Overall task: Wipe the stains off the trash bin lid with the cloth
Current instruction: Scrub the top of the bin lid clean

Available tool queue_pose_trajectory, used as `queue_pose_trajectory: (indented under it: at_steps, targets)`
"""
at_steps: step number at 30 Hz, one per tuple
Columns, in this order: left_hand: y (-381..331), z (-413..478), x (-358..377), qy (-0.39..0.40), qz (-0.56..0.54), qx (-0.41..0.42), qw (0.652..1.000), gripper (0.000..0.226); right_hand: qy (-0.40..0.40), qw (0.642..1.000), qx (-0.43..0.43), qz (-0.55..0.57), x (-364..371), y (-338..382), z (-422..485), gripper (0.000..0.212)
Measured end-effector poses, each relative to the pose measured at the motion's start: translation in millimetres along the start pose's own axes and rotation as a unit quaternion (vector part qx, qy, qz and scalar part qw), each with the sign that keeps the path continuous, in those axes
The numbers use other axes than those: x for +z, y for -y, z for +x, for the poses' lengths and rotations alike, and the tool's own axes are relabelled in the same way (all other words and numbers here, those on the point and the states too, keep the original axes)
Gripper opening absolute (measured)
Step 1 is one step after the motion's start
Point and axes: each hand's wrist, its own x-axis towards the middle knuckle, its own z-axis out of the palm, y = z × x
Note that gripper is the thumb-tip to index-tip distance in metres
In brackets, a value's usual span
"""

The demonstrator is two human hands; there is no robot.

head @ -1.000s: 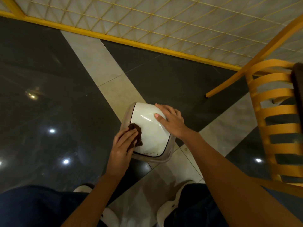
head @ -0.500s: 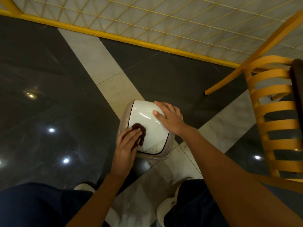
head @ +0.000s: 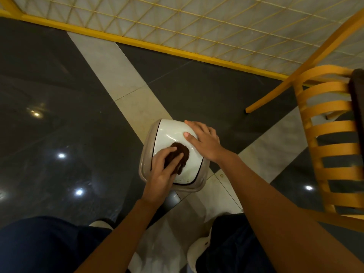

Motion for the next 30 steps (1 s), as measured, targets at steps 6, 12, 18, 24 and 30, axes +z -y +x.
queue_pose_trajectory:
  at_steps: [6, 12, 18, 24, 30]
  targets:
    - [13.0, -8.5, 4.8, 0.084, 0.120, 0.191, 0.971, 0.048, 0.001, 1.000, 0.000, 0.005, 3.4, 1.7, -0.6, 0.048]
    - [29.2, -11.8, -9.7, 0.157, 0.176, 0.215, 0.948, 0.061, -0.008, 1.000, -0.003, -0.008, 4.4, 0.2, 0.2, 0.048]
    - [2.5, 16.5, -8.6, 0.168, 0.361, 0.378, 0.836, 0.067, -0.014, 1.000, -0.007, -0.018, 5.1, -0.9, 1.3, 0.047]
    - [20.7, 14.3, -26.1, 0.257, 0.452, 0.437, 0.734, 0.065, -0.015, 1.000, -0.012, -0.017, 5.0, -1.6, 0.4, 0.047]
    - [5.7, 21.1, -9.7, 0.317, 0.415, 0.460, 0.718, 0.045, -0.026, 0.999, -0.013, -0.025, 6.1, -1.2, -0.1, 0.047]
